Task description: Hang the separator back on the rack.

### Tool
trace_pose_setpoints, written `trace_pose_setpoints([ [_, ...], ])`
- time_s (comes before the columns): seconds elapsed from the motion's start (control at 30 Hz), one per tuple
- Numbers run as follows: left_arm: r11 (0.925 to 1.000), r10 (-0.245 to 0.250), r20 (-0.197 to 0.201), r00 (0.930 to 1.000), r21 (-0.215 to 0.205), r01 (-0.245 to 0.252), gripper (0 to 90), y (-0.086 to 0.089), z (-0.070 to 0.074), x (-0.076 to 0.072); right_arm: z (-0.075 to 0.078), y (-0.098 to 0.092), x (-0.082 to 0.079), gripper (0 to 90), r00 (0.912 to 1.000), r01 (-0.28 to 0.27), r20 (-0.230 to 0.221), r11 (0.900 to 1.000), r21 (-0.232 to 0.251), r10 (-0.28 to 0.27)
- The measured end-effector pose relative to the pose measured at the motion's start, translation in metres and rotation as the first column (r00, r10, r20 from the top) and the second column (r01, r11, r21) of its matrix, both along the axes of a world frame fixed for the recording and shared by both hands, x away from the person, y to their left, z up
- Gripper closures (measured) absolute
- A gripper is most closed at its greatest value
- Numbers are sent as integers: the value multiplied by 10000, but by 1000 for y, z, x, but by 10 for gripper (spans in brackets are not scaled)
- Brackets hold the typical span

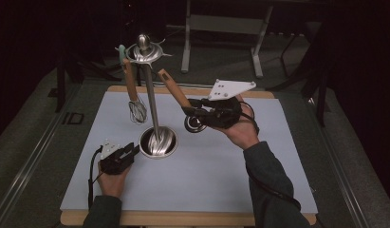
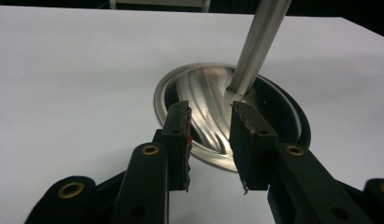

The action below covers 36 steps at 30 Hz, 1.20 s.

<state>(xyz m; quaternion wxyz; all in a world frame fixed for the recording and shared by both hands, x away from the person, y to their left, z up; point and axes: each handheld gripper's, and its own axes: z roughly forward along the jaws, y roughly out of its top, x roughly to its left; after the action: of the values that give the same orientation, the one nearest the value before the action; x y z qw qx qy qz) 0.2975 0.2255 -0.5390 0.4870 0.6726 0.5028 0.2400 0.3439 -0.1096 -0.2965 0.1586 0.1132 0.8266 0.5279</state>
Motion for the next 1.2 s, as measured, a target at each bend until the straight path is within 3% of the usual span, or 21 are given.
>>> trace_pose_setpoints([
  [0.73, 10000, -6, 2, 10000, 6, 6, 684, 0, 0, 0, 11, 3, -1, 708, 9998, -164, 77, 9988, 469, 160],
  [1.2, 10000, 2, 5, 10000, 8, -2, 683, 0, 0, 0, 8, 12, -3, 708, 9998, -205, 94, 9975, 673, 199],
])
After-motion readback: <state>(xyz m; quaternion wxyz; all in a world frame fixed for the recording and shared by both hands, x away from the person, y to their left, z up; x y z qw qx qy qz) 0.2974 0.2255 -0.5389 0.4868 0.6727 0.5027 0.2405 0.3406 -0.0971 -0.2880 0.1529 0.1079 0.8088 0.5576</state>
